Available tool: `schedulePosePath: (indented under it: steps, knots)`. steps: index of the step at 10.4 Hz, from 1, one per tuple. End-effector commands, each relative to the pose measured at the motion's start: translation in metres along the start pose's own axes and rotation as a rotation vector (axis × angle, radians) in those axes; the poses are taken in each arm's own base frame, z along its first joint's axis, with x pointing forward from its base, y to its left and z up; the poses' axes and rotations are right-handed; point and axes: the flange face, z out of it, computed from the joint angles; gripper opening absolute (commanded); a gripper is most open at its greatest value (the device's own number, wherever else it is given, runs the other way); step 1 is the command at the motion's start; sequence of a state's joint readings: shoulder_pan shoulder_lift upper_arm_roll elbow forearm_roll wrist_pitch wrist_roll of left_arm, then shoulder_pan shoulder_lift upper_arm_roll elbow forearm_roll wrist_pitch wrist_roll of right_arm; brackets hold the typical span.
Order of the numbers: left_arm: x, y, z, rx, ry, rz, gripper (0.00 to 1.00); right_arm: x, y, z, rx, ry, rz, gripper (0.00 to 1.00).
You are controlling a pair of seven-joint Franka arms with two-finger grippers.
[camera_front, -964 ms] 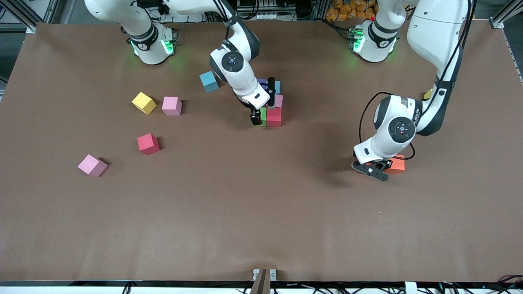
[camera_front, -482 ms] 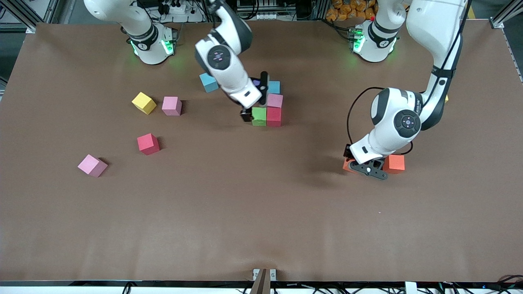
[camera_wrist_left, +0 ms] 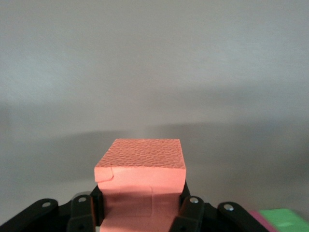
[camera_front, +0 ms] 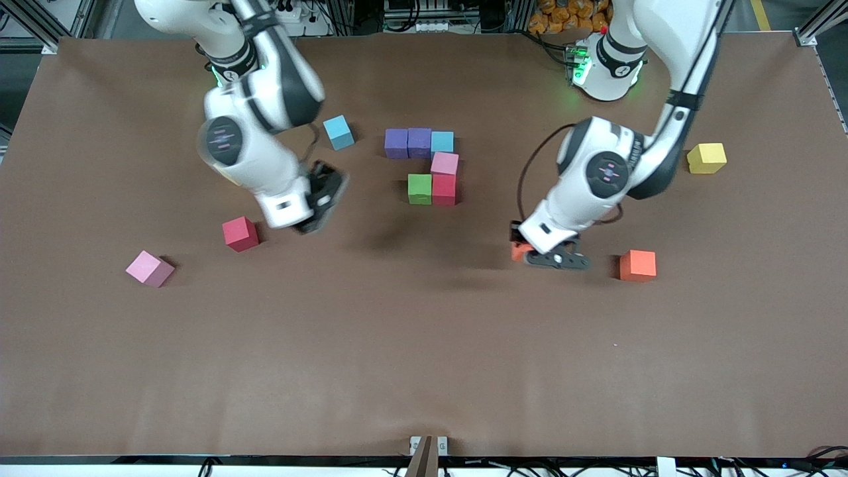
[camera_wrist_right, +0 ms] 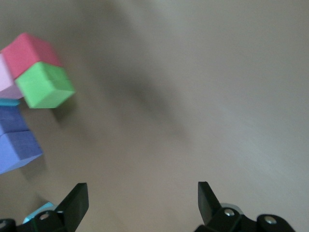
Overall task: Form number 2 with 11 blocks
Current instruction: 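Grasp an orange cube with the left gripper while the right gripper reaches pink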
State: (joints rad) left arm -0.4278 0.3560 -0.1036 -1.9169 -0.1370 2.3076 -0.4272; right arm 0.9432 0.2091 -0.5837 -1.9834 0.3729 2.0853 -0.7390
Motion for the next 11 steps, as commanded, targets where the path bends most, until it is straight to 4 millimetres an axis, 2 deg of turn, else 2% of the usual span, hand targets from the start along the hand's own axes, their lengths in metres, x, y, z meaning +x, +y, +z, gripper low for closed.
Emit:
schedulePosePath:
  steps: [1,2,4,6,8,9,11]
  knots:
    - [-0.029,0.061,-0.012,-0.031,-0.020,-0.171,0.00,-0.042,0.067,-0.052,-0.008,-0.002,0.242,1.00]
    - [-0.045,0.091,-0.012,-0.054,-0.036,-0.267,0.00,-0.070,0.097,-0.064,-0.021,0.008,0.331,1.00]
    - [-0.063,0.140,-0.015,-0.110,-0.081,-0.465,0.00,-0.120,0.156,-0.071,-0.075,-0.013,0.454,1.00]
    - [-0.078,0.179,-0.010,-0.119,-0.109,-0.653,0.00,-0.161,0.193,-0.071,-0.096,-0.006,0.527,1.00]
    - [-0.089,0.207,0.006,-0.108,-0.139,-0.846,0.00,-0.179,0.209,-0.047,-0.075,-0.021,0.603,1.00]
    - [-0.100,0.219,0.010,-0.103,-0.148,-0.929,0.00,-0.182,0.202,-0.025,-0.036,0.000,0.652,1.00]
    - [-0.109,0.230,0.013,-0.101,-0.158,-1.116,0.00,-0.178,0.188,0.009,-0.077,0.018,0.650,1.00]
